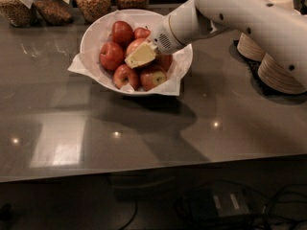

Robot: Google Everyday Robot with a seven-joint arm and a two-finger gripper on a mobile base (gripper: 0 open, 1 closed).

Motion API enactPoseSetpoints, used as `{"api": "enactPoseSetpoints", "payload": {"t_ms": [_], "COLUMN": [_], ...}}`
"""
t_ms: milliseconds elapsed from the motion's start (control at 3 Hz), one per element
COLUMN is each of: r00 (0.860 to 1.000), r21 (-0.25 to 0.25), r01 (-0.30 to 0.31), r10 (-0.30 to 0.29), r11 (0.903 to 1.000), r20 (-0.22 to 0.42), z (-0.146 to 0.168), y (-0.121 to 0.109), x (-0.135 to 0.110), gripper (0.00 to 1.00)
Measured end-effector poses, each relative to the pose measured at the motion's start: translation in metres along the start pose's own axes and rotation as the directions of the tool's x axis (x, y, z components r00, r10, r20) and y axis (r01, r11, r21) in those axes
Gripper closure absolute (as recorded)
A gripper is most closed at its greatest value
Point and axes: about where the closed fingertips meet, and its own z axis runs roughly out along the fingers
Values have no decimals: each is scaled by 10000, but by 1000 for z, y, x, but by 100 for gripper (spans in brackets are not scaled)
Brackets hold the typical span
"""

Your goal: Pick apple from white bowl

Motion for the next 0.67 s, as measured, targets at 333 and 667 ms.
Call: {"api": "enactPoseSetpoints", "payload": {"t_ms": [333, 667], "r00": [10000, 9999], "r21": [18, 9], "r01": [10, 130], "r10": [-10, -130], "r11": [10000, 9999], "r20": [0, -16], "z": [1, -1], "y": [-1, 0], "x": [0, -4], "gripper": [72, 95]}}
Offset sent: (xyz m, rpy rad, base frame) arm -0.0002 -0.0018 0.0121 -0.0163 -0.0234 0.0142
